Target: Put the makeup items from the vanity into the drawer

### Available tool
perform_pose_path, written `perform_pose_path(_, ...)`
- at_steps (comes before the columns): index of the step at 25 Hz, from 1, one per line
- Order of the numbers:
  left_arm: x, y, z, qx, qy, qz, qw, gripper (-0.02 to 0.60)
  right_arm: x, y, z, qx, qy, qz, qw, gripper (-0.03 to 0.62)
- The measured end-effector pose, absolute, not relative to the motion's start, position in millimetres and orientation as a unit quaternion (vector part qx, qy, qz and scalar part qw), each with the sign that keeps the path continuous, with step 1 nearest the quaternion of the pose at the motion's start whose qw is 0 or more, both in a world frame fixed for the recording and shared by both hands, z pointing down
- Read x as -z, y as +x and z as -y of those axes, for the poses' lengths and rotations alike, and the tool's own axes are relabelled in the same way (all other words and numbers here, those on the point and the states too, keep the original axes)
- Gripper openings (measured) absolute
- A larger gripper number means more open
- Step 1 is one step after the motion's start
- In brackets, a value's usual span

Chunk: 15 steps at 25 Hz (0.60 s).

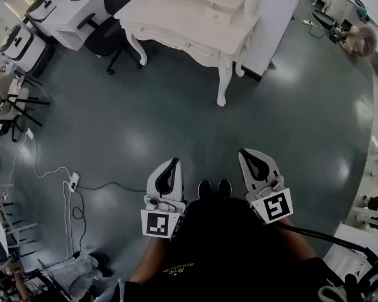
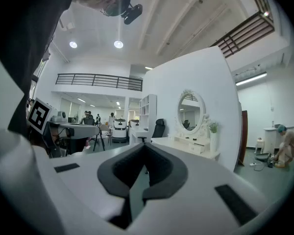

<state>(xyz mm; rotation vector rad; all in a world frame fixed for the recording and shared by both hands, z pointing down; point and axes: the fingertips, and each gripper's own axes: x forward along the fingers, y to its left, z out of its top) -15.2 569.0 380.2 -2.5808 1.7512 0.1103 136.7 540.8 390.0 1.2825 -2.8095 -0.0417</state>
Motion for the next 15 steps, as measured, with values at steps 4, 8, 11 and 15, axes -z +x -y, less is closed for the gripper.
perform_pose_path(4,-384.9,-17.7,-568.9,-0.025,-0.823,-0.568,0.005,0.023,-389.2,139.4,-537.4,0.009,0.418,0.908,0.032,0.000)
perform_pose_path(8,-380.9,-17.7,-565.4,-0.028,-0.823,-0.567,0.011,0.023,-387.0,139.8,-534.9,0.007,0.416,0.909,0.011,0.000)
perform_pose_path(11,-384.4,-17.4,-561.9,-0.030,-0.823,-0.567,0.016,0.023,-385.8,142.2,-532.3,0.006,0.418,0.908,-0.017,0.000)
perform_pose_path(15,-379.2,-15.7,-565.9,-0.029,-0.824,-0.566,0.017,0.023,-381.2,151.3,-532.2,0.020,0.435,0.900,-0.026,0.000)
